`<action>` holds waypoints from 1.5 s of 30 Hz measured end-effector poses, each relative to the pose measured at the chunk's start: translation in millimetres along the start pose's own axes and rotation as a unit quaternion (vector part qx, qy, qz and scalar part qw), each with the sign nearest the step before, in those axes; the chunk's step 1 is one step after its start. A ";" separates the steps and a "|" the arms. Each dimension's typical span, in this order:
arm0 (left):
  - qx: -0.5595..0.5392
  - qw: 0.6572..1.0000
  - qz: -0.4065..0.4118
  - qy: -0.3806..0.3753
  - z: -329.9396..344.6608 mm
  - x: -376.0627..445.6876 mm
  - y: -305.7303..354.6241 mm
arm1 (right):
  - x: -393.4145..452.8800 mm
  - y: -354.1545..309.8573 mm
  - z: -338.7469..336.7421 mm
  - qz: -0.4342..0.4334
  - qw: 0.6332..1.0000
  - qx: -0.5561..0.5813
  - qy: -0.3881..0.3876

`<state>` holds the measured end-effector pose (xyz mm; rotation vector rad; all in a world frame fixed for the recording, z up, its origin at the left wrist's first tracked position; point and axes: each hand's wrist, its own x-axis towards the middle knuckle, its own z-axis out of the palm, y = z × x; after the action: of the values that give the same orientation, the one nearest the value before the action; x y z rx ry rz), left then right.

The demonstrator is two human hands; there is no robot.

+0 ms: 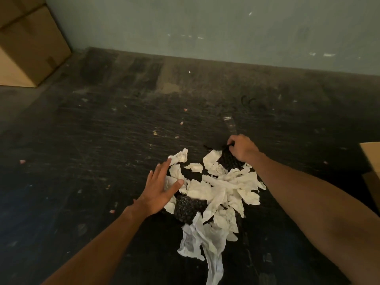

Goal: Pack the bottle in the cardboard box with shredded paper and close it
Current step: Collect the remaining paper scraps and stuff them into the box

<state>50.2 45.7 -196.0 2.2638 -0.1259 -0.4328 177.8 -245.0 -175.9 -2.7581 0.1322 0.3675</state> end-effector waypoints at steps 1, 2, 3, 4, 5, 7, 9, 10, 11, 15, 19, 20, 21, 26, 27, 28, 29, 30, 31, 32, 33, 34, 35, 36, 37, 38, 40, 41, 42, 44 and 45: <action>0.015 1.000 0.007 -0.002 0.8 0.4 -0.1 | -3.7 0.3 -2.4 -0.009 0.999 -0.004 -0.032; 0.026 1.000 0.011 -0.004 1.1 1.0 -0.6 | -9.2 0.3 -6.9 -0.012 0.997 -0.001 -0.071; 0.031 0.999 0.012 -0.006 1.1 1.9 -1.0 | -15.8 -0.3 -12.8 -0.011 0.994 0.014 -0.110; 0.034 0.999 0.010 -0.008 0.8 2.6 -1.7 | -24.5 -2.2 -20.8 -0.009 0.988 0.038 -0.147; 0.038 0.999 0.005 -0.011 0.2 2.9 -1.5 | -34.1 -3.9 -29.6 -0.011 0.982 0.068 -0.178; 0.047 0.999 -0.004 -0.022 -1.3 3.1 -1.6 | -59.1 -9.6 -47.9 -0.021 0.964 0.132 -0.228; 0.049 0.998 -0.004 -0.037 -4.9 0.9 0.3 | -84.5 -14.2 -60.9 -0.042 0.944 0.188 -0.267; 0.044 0.998 -0.002 -0.047 -7.7 -1.3 2.3 | -97.0 -15.5 -65.7 -0.059 0.937 0.197 -0.281; 0.035 0.998 0.002 -0.058 -11.2 -4.5 5.3 | -109.3 -16.3 -70.2 -0.081 0.934 0.191 -0.292; 0.062 0.992 0.035 -0.106 -26.4 -19.8 11.8 | -145.8 -5.0 -74.8 -0.153 0.929 0.155 -0.298; 0.248 0.956 0.097 -0.121 -24.9 -33.0 15.2 | -156.0 17.6 -44.4 -0.166 0.977 0.057 -0.119; 0.276 0.945 0.117 -0.129 -19.9 -37.0 17.3 | -155.6 20.6 -30.9 -0.177 0.977 0.029 -0.117; 0.299 0.935 0.135 -0.138 -13.6 -41.5 19.8 | -156.9 20.3 -17.7 -0.194 0.973 -0.011 -0.129; 0.373 0.899 0.173 -0.148 25.1 -40.4 14.4 | -156.0 10.9 44.4 -0.263 0.937 -0.157 -0.169; 0.382 0.898 0.171 -0.137 28.5 -35.8 10.4 | -155.2 8.7 52.2 -0.272 0.935 -0.165 -0.158; 0.391 0.896 0.173 -0.124 30.2 -31.6 7.8 | -154.3 7.7 57.9 -0.280 0.933 -0.175 -0.142; 0.399 0.893 0.177 -0.111 31.2 -27.8 4.9 | -154.0 7.3 62.4 -0.286 0.932 -0.186 -0.123; 0.407 0.890 0.182 -0.098 31.9 -24.7 2.6 | -154.8 7.8 66.4 -0.287 0.932 -0.195 -0.105; 0.409 0.889 0.187 -0.082 32.4 -22.1 0.5 | -155.4 8.5 70.4 -0.282 0.934 -0.198 -0.090; 0.403 0.892 0.194 -0.063 32.9 -20.0 -0.7 | -156.7 8.2 74.0 -0.273 0.939 -0.195 -0.080; 0.390 0.897 0.200 -0.046 33.7 -18.2 -1.4 | -159.0 7.5 77.6 -0.263 0.945 -0.183 -0.069; 0.379 0.902 0.203 -0.036 34.6 -17.0 -1.5 | -162.0 6.5 80.8 -0.258 0.950 -0.168 -0.051; 0.372 0.905 0.206 -0.027 36.0 -16.1 -1.7 | -164.0 5.9 83.9 -0.257 0.954 -0.152 -0.026; 0.372 0.903 0.215 -0.018 37.5 -15.6 -1.3 | -165.2 4.8 85.7 -0.258 0.956 -0.137 0.001; 0.370 0.903 0.218 -0.013 38.6 -15.6 -0.8 | -164.4 4.4 87.9 -0.263 0.956 -0.125 0.027; 0.355 0.911 0.209 -0.012 39.3 -16.6 0.5 | -163.0 4.4 89.9 -0.267 0.956 -0.114 0.044; 0.334 0.926 0.174 -0.014 40.0 -19.3 3.3 | -160.2 3.7 94.0 -0.260 0.959 -0.089 0.062; 0.351 0.921 0.167 -0.007 40.6 -19.2 4.2 | -158.0 3.4 95.3 -0.255 0.962 -0.077 0.069; 0.375 0.913 0.159 -0.001 41.3 -19.6 5.5 | -156.7 2.4 95.4 -0.248 0.964 -0.064 0.075; 0.381 0.916 0.123 0.004 43.5 -18.5 6.7 | -153.0 2.8 96.1 -0.243 0.965 -0.025 0.094; 0.363 0.926 0.103 0.010 44.1 -17.0 8.2 | -150.7 2.8 95.2 -0.239 0.966 0.000 0.104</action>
<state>19.3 12.8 -212.4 2.9343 -0.5922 -0.2719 9.9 -206.9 -222.2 -2.7038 -0.4740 -0.0499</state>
